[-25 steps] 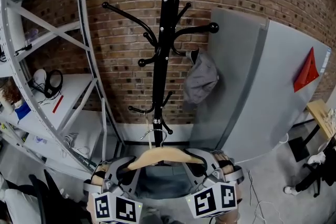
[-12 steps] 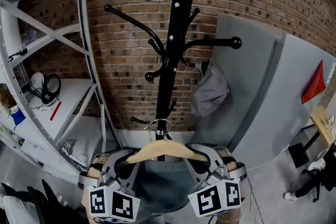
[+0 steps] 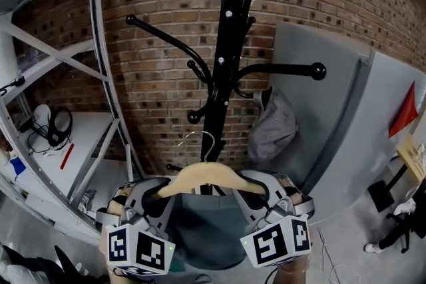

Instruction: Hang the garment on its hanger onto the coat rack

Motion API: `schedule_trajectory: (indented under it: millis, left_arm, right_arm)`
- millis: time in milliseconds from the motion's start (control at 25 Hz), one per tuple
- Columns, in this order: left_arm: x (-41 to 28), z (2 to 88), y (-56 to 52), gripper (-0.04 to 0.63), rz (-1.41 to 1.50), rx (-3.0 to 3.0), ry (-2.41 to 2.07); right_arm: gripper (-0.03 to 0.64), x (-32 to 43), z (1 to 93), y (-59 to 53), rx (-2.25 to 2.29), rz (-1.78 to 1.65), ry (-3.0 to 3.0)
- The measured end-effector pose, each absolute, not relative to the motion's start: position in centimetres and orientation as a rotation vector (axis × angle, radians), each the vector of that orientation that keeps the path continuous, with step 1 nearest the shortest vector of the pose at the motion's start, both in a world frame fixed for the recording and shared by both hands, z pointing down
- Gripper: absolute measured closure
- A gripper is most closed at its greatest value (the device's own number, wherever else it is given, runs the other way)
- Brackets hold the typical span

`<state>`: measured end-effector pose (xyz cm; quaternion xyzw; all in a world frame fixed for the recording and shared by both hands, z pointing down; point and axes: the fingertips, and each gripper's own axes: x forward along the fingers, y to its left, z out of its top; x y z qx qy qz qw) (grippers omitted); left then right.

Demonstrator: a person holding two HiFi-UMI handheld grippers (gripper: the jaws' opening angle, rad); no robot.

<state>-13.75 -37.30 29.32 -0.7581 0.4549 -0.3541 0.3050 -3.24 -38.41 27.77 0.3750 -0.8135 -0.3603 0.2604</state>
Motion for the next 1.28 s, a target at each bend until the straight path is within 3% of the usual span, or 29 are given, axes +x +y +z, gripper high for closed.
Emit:
schedule_trajectory:
  millis: [1280]
  left_arm:
    - [-14.4, 32.7, -49.1, 0.529, -1.040, -2.086, 1.098]
  right_arm:
    - [0.554, -3.6, 31.2, -49.4, 1.093, -0.818, -2.112]
